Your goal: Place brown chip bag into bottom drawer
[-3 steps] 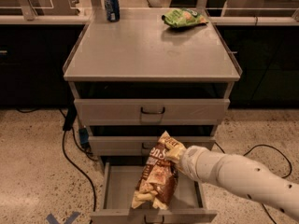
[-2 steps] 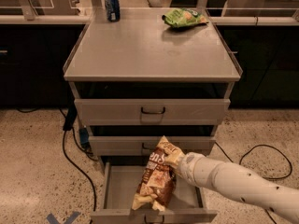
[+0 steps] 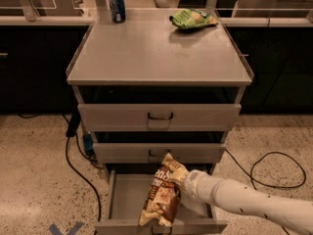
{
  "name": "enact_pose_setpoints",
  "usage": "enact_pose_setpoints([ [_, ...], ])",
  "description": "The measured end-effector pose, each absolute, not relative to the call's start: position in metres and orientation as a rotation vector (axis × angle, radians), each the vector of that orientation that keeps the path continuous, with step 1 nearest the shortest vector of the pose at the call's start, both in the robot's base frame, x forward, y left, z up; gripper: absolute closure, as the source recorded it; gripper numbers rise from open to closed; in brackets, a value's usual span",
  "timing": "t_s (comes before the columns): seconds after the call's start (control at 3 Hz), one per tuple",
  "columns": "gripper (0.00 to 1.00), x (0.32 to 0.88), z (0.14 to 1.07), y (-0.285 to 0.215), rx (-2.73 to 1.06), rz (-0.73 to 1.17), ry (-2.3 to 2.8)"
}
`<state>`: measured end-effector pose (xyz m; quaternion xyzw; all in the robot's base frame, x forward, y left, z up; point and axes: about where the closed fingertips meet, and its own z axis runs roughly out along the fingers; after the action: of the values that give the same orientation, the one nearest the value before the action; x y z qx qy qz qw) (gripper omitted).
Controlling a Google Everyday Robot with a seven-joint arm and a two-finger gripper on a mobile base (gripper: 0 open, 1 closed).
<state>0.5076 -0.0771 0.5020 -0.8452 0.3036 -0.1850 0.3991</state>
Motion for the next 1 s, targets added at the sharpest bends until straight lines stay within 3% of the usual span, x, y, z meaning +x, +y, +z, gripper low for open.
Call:
enact_pose_setpoints([
  [1.0, 1.00, 0.515, 0.436, -0.084, -2.170, -0.442, 0.793],
])
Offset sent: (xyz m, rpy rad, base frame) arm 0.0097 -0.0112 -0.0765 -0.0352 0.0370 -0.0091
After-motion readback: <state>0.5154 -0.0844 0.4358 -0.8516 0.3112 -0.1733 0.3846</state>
